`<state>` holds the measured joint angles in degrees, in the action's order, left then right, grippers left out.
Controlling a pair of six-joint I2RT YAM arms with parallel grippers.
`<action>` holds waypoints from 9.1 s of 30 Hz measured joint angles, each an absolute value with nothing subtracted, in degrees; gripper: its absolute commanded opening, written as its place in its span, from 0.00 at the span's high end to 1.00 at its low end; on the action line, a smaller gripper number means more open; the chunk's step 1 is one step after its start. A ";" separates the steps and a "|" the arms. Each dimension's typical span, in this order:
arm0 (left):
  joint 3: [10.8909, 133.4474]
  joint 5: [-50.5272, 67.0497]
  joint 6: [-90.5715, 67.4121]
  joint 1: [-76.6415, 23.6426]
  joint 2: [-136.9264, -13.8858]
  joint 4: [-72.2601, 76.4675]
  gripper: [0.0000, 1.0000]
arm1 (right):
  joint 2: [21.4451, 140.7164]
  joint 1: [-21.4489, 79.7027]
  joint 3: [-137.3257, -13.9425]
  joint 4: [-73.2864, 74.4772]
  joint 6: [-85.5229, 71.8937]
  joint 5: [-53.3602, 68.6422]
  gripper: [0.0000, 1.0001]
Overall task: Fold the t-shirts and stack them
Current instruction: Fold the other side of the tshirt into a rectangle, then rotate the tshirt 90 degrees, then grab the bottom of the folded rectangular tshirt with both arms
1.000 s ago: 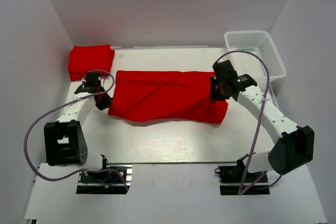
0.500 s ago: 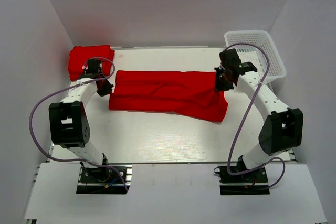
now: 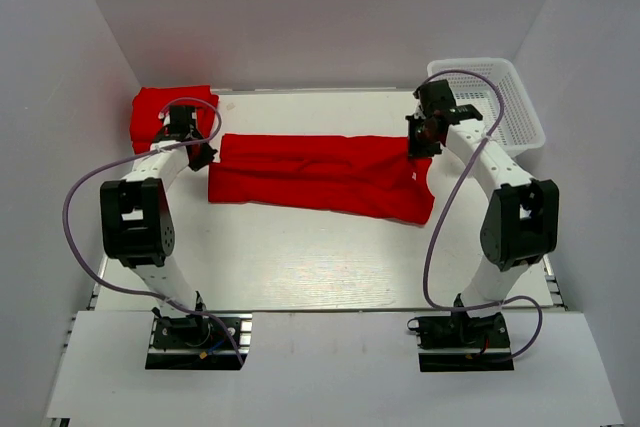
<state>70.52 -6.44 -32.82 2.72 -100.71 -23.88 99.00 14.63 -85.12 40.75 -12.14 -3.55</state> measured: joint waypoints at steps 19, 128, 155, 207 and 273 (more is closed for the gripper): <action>74.89 -2.85 -29.43 2.61 -110.78 -21.12 1.00 | 118.65 13.41 -101.25 36.91 -2.35 -0.84 1.00; 81.43 2.24 -33.01 -45.23 -91.44 -60.95 0.00 | 136.29 18.26 -128.66 13.61 -21.69 14.37 0.10; 64.42 2.11 -30.46 -3.07 -87.15 -45.60 0.00 | 129.03 43.99 -113.80 36.10 -33.54 -12.97 0.10; 56.73 20.53 -19.44 -10.79 -85.12 -32.84 0.00 | 121.49 31.44 -111.31 32.56 -14.59 -12.21 0.10; 50.35 3.11 -35.09 -43.77 -93.01 -26.98 1.00 | 79.64 45.12 -43.22 35.00 -49.32 -16.51 0.22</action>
<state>50.35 3.11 -35.09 -43.77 -93.01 -26.98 79.64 45.12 -43.22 35.00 -49.32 -16.51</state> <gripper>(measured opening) 0.010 0.797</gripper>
